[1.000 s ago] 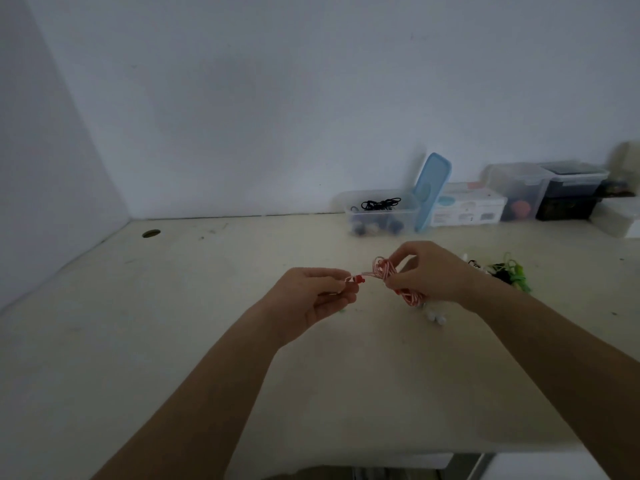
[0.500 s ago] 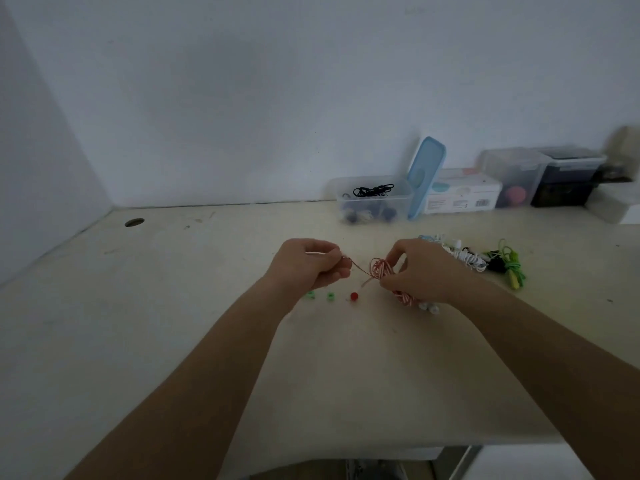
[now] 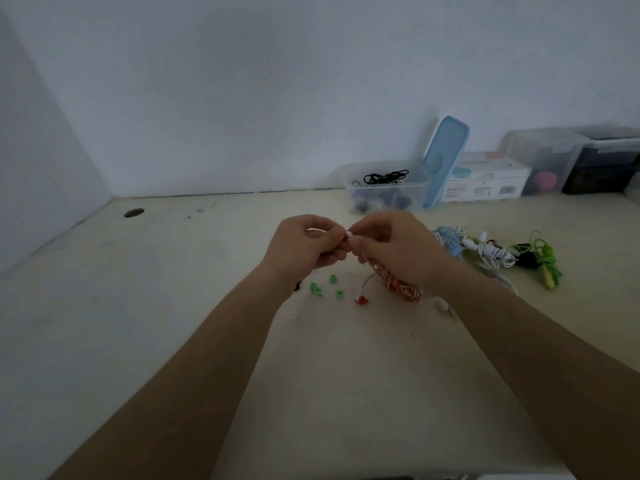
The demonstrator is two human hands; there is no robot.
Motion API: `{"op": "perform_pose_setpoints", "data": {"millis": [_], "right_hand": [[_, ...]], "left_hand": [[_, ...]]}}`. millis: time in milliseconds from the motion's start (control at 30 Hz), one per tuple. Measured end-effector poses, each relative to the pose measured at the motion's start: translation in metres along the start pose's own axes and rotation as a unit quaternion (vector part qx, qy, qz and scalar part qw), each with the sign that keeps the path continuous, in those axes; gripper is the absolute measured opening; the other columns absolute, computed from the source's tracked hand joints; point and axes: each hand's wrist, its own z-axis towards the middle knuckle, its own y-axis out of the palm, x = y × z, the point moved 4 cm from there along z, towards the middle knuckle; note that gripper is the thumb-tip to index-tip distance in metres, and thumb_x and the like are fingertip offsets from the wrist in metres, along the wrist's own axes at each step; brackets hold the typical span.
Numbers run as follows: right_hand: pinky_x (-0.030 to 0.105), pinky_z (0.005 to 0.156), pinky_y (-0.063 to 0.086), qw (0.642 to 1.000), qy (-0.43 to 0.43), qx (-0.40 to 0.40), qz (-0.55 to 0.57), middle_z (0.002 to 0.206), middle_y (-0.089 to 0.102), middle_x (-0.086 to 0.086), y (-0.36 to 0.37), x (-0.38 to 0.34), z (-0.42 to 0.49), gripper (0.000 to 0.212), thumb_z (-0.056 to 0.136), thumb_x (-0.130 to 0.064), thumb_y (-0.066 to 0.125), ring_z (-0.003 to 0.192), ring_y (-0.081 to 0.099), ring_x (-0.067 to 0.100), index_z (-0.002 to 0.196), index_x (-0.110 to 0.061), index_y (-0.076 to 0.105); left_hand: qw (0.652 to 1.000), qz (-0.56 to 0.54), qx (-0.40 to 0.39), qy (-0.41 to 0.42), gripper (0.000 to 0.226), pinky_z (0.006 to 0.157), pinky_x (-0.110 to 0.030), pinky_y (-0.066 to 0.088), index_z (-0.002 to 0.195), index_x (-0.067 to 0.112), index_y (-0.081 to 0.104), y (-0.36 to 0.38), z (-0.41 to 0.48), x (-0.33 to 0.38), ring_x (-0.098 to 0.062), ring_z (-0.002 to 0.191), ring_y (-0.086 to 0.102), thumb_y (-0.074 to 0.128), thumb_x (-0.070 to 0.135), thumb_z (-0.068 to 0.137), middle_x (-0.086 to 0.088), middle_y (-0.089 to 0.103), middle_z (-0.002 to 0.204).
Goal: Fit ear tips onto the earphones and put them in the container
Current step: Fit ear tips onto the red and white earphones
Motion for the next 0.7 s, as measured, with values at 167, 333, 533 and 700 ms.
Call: {"op": "perform_pose_setpoints", "data": {"millis": [167, 333, 533, 700], "right_hand": [[0.027, 0.064, 0.055, 0.995, 0.034, 0.055, 0.075, 0.074, 0.072, 0.004, -0.004, 0.006, 0.014, 0.009, 0.094, -0.017, 0.064, 0.058, 0.063, 0.009, 0.089, -0.021, 0.070], [0.025, 0.059, 0.052, 0.976, 0.092, 0.092, 0.174, 0.070, 0.068, 0.003, -0.001, 0.025, 0.019, 0.008, 0.094, -0.014, 0.064, 0.057, 0.058, 0.009, 0.089, -0.016, 0.070], [0.024, 0.055, 0.050, 0.970, 0.089, 0.099, 0.201, 0.069, 0.065, 0.004, 0.003, 0.031, 0.018, 0.011, 0.094, -0.012, 0.063, 0.055, 0.057, 0.010, 0.087, -0.015, 0.070], [0.025, 0.057, 0.053, 0.977, 0.070, 0.070, 0.187, 0.073, 0.069, 0.006, 0.008, 0.026, 0.019, 0.006, 0.092, -0.014, 0.067, 0.056, 0.061, 0.011, 0.093, -0.010, 0.071]], "left_hand": [[0.977, 0.181, 0.092, 0.070, 0.015, 0.053, -0.013, 0.045, 0.089, 0.015, 0.070, -0.019, 0.014, 0.003, -0.002, 0.056, 0.063, 0.060, 0.025, 0.096, 0.003, 0.074, 0.073], [0.899, 0.419, 0.075, 0.104, 0.014, 0.074, -0.015, 0.039, 0.099, 0.032, 0.073, -0.032, 0.025, -0.010, 0.006, 0.075, 0.053, 0.063, 0.024, 0.094, 0.020, 0.064, 0.092], [0.873, 0.484, 0.004, 0.052, 0.011, 0.073, -0.021, 0.040, 0.096, 0.038, 0.073, -0.038, 0.023, -0.019, -0.002, 0.081, 0.056, 0.073, 0.035, 0.085, 0.019, 0.062, 0.092], [0.854, 0.519, -0.011, 0.041, 0.009, 0.067, -0.019, 0.039, 0.089, 0.036, 0.074, -0.033, 0.022, -0.018, 0.000, 0.079, 0.055, 0.078, 0.032, 0.082, 0.017, 0.063, 0.089]]}}
